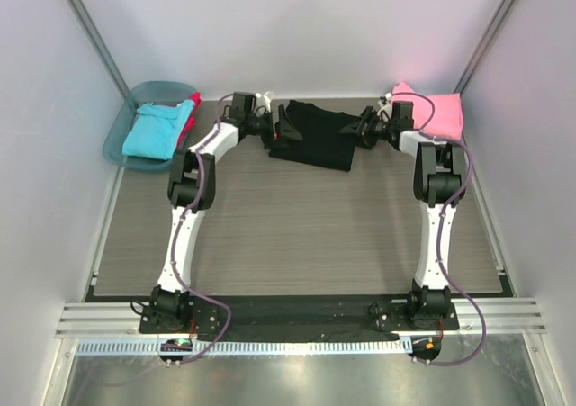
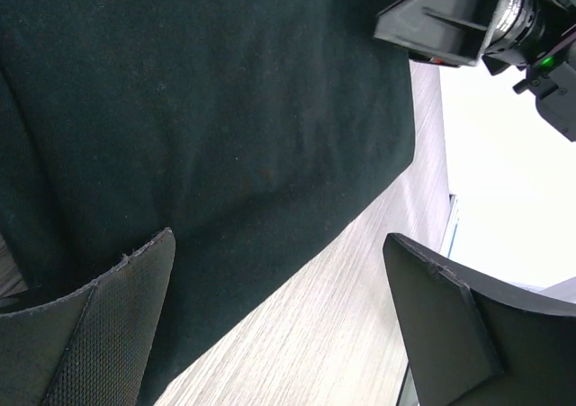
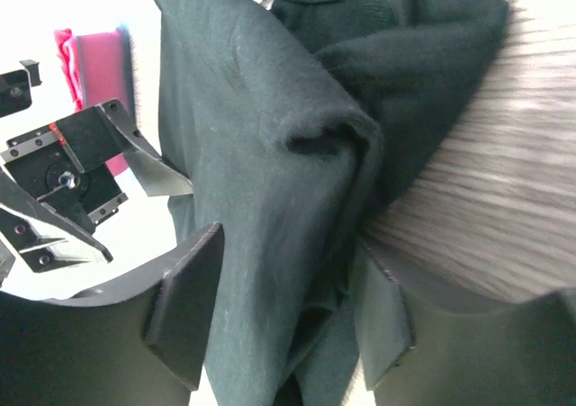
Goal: Fold and stack the t-shirts
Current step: Neatly place the folded tshirt to the corner
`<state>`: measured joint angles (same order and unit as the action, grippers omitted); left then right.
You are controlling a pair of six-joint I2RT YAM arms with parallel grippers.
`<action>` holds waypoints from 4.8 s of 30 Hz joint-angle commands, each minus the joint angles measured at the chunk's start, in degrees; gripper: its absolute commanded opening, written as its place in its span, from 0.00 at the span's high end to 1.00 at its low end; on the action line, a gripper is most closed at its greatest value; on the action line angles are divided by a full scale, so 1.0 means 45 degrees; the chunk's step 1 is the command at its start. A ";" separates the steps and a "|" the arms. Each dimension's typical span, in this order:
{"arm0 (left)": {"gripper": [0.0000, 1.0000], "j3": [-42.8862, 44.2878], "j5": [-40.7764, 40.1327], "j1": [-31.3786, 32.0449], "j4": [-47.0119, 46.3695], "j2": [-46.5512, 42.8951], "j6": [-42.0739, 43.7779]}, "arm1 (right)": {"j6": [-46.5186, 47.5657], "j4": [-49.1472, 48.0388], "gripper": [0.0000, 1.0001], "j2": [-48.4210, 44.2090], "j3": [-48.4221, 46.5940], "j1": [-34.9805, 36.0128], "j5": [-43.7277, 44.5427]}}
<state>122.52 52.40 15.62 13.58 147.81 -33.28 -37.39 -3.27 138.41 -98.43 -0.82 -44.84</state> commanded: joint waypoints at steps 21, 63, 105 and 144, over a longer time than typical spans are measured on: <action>0.00 0.2168 -0.6098 -0.0795 0.6531 -0.1752 0.4600 | 0.7152 0.8047 0.99 0.1039 -0.4432 -0.0227 0.1291; 0.00 0.1465 -0.5336 0.0143 0.8056 -0.1128 0.5579 | 1.4577 0.9828 0.99 -0.0816 -1.0313 -0.0404 0.7737; 0.00 0.1484 -0.4574 0.0670 0.7372 -0.0776 0.5051 | 1.4343 0.9554 0.99 -0.3198 -1.0237 -0.1809 0.7933; 0.00 0.1152 -0.4926 0.0944 0.7450 -0.1108 0.5207 | 1.4734 0.5356 0.99 0.1703 -1.1271 -0.3275 1.0902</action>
<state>128.64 31.03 19.31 46.54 143.63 -10.28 28.05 27.90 146.23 -146.69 -14.96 1.17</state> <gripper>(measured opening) 0.996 0.178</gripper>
